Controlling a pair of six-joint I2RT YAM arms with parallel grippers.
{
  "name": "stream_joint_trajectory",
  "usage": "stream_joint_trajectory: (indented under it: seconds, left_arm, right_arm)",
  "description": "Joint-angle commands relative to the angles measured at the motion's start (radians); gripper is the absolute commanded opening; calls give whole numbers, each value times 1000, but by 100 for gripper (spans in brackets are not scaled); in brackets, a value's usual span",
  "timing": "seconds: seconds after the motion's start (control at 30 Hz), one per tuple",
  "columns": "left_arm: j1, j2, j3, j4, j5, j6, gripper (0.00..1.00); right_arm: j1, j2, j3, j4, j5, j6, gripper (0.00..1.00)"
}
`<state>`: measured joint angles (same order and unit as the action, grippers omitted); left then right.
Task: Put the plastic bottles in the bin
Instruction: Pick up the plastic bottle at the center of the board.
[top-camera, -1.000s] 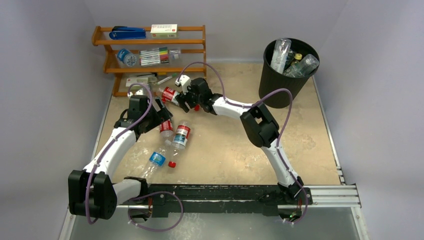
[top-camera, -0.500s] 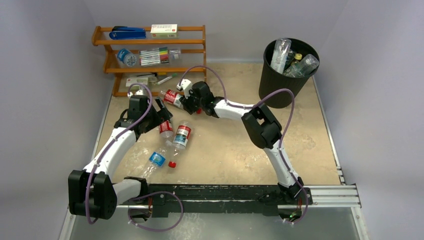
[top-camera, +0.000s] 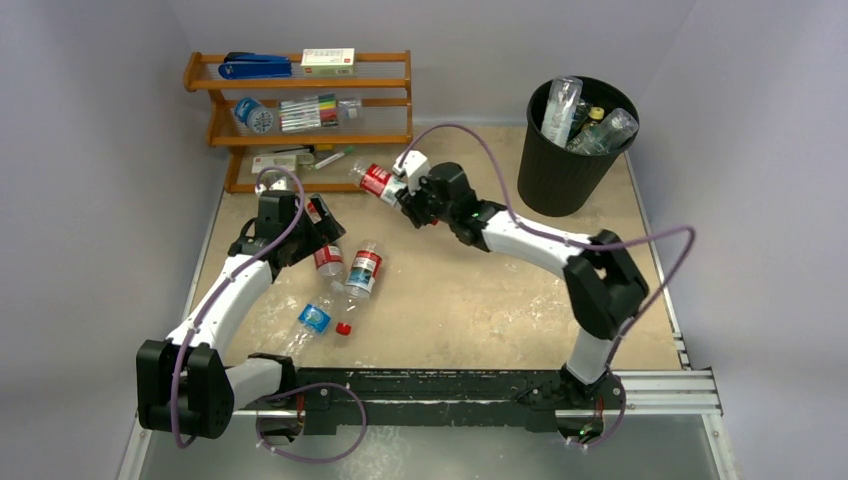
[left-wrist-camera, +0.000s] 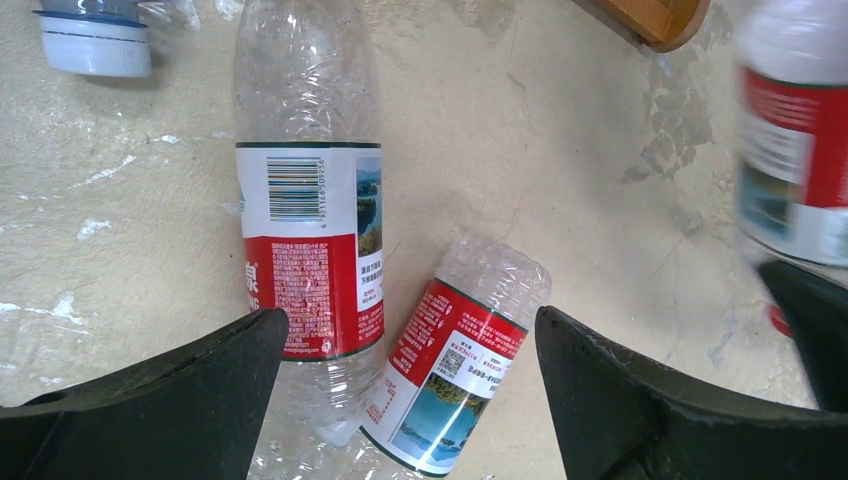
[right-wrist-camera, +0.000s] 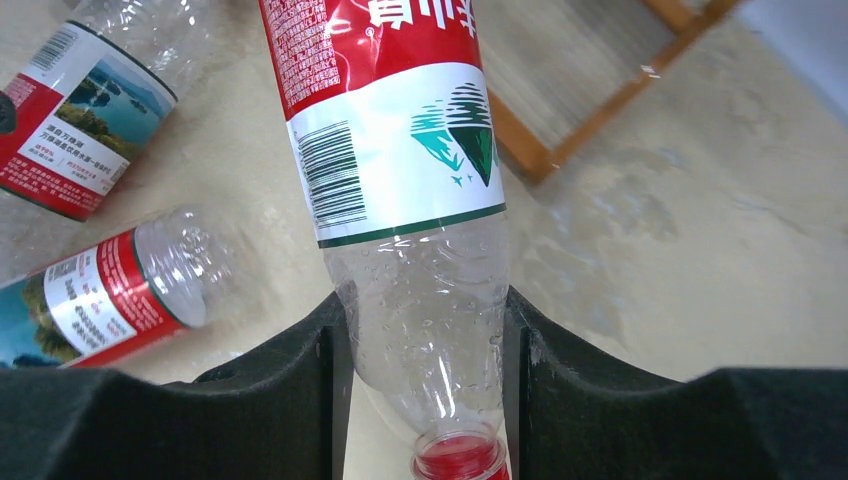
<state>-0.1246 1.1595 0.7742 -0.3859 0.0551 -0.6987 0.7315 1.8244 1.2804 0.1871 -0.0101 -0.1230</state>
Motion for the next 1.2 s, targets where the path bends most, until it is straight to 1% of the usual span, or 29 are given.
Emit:
stream_joint_trajectory:
  seconds: [0.0, 0.1, 0.23, 0.33, 0.43, 0.57, 0.8, 1.0, 1.17]
  left_arm:
    - [6, 5, 45, 17, -1, -7, 95]
    - [6, 9, 43, 23, 3, -8, 95]
    - [6, 5, 39, 26, 7, -10, 95]
    - [6, -1, 28, 33, 9, -14, 95]
    - [7, -1, 16, 48, 17, -22, 95]
    - [6, 0, 8, 62, 26, -30, 95]
    - [6, -2, 5, 60, 26, -28, 95]
    - [6, 2, 4, 63, 26, -25, 95]
    - [6, 14, 2, 76, 31, -28, 95]
  right_arm:
    - [-34, -183, -87, 40, 58, 6, 42]
    - [-61, -289, -118, 27, 71, 40, 42]
    - [-140, -422, -118, 7, 28, 100, 42]
    - [-202, -501, -88, -19, 11, 127, 44]
    - [-267, -541, -27, -57, 17, 145, 45]
    - [-368, -531, 75, -98, 15, 169, 46]
    - [-537, -441, 204, -158, 27, 212, 47]
    - [-652, -371, 247, -161, 8, 240, 47]
    - [-710, -315, 259, -134, -23, 273, 48]
